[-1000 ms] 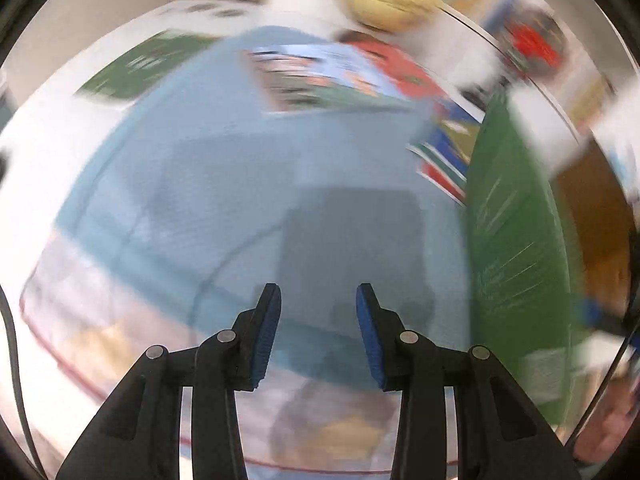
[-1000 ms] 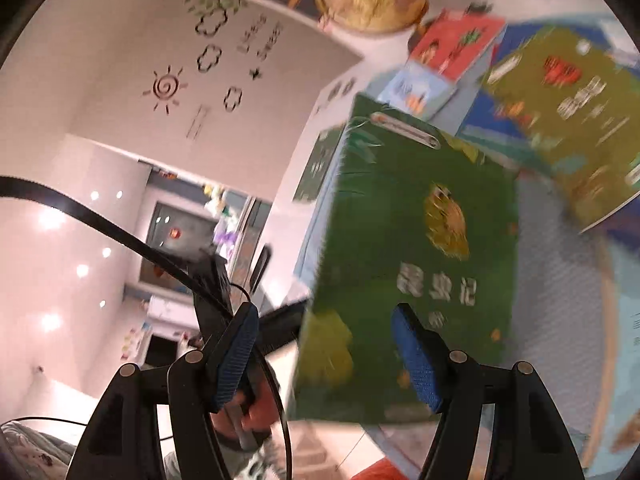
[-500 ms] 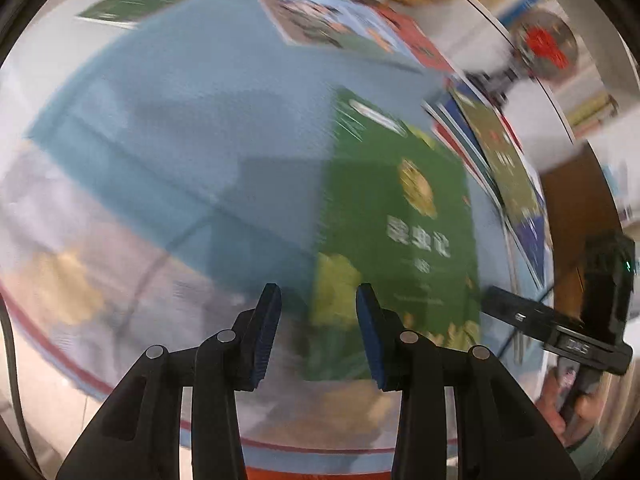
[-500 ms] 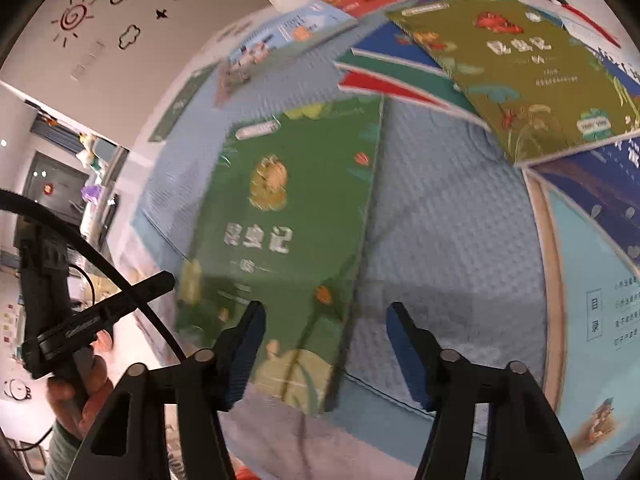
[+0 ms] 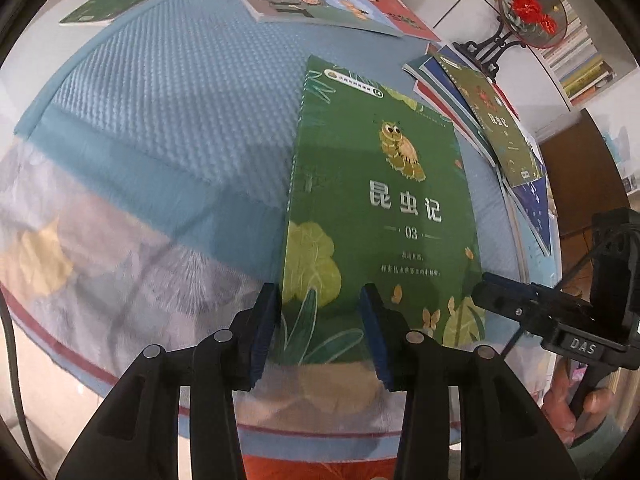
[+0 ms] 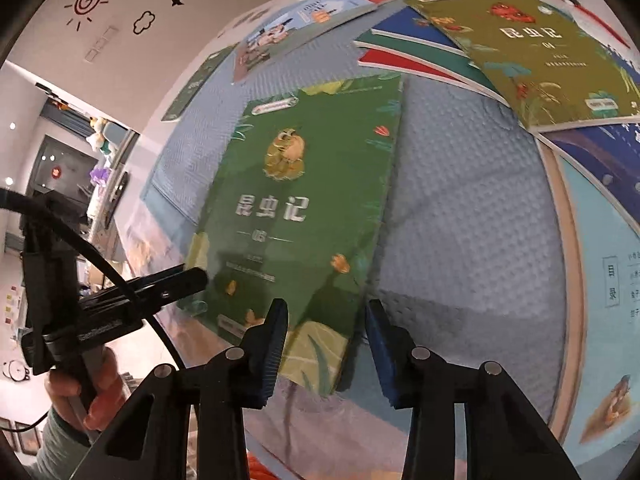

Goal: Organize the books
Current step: 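Grasp the book's edge with the left gripper while the right gripper holds it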

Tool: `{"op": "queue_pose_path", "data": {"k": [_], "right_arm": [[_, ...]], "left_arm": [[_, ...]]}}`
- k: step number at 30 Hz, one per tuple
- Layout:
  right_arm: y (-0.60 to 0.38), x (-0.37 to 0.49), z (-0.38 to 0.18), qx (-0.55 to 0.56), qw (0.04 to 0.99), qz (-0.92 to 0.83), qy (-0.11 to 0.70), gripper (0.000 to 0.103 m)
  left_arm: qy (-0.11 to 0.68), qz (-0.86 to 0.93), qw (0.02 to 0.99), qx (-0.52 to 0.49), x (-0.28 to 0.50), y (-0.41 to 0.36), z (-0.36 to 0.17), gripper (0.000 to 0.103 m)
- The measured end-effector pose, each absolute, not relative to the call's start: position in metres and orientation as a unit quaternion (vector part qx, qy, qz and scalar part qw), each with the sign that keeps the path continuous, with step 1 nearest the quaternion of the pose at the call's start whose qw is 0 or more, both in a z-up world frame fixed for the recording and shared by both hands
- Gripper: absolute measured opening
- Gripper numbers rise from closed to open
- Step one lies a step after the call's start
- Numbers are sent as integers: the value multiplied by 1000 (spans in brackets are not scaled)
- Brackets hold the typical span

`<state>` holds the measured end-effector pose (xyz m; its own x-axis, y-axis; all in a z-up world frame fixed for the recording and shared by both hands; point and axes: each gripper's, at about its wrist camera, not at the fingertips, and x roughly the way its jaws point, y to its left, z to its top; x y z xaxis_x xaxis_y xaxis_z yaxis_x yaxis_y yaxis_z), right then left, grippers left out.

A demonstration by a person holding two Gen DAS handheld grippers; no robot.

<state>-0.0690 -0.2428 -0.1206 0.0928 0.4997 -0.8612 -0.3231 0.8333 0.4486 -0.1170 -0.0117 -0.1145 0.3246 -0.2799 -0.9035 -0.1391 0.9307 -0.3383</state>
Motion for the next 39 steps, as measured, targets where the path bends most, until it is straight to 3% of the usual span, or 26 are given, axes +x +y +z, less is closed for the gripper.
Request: {"op": "queue_pose_path", "data": {"k": [7,13,19,22,30,32,33,36,39], "right_arm": [[-231,-66,-124,58,733,291,612,40],[-250,-59,-132,122,715,305,617,40],[-258,-59,-133,138,712,308,616,40],[-260,-60,-132,142,711,308,616,40],[-262,-61,-129,148,705,303,623,41],[-269,-58,-128,173,688,307,635,45],[-275,-56,-129,191,680,309,637,54],[-295,-53,-134,270,654,315,632,68],[-307,-50,-148,349,613,323,631,69]], "left_arm": [[582,-58,791,-179,-123,-19,-109,39],[490,-150,809,-287,-142,-2,-60,38],[516,-105,820,-224,-133,-16,-74,38],[532,-97,806,-242,-128,-11,-97,20],[525,-134,794,-276,-112,-37,-101,13],[515,-152,784,-311,-112,-35,-97,11],[507,-160,777,-337,-112,-30,-94,11],[489,-178,759,-392,-110,-17,-90,11],[480,-187,738,-436,-109,-9,-94,11]]}}
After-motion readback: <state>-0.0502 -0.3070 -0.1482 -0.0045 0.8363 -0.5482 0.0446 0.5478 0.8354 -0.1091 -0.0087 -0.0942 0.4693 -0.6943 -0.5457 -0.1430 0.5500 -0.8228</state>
